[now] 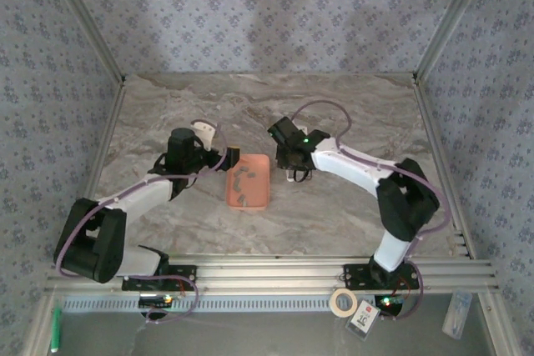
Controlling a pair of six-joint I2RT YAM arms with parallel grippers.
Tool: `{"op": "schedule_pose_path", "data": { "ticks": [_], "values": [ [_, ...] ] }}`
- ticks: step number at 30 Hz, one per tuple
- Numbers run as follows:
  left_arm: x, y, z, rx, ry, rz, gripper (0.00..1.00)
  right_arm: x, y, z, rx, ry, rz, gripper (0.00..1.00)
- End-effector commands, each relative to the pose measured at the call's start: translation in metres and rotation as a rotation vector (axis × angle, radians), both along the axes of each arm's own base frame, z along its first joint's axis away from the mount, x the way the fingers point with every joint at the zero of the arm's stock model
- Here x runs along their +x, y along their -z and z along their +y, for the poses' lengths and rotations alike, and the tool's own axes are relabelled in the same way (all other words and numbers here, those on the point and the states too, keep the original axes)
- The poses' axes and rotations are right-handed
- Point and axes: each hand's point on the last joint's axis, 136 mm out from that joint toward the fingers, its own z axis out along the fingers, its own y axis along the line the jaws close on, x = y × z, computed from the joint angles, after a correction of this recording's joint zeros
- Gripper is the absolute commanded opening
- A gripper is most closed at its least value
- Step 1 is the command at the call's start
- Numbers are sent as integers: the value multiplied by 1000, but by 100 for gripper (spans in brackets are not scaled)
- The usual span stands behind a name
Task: Load the staples into the stapler
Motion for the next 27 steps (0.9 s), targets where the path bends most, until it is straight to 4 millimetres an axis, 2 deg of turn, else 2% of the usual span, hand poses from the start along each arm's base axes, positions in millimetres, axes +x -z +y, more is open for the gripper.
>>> {"op": "schedule_pose_path", "data": {
  "ticks": [1, 6, 10, 16, 24, 27],
  "values": [
    [-1, -21, -10, -9, 44, -2, 94, -5, -15, -10, 62, 50, -61, 34],
    [-1, -30, -35, -49, 148, 77, 88, -5, -30, -13, 202, 111, -126, 35],
    [-3, -32, -64, -20, 250, 106, 86, -15, -27, -17, 278, 147, -127, 35],
    [4, -29, -104, -6, 364, 133, 82, -26, -6, -23, 459, 276, -93, 35],
    [15, -14, -144, -11, 443, 215, 81, -43, 33, -26, 571, 390, -3, 34],
    [24, -5, -156, -19, 450, 264, 81, -46, 41, -27, 605, 413, 11, 33]
  ]
}}
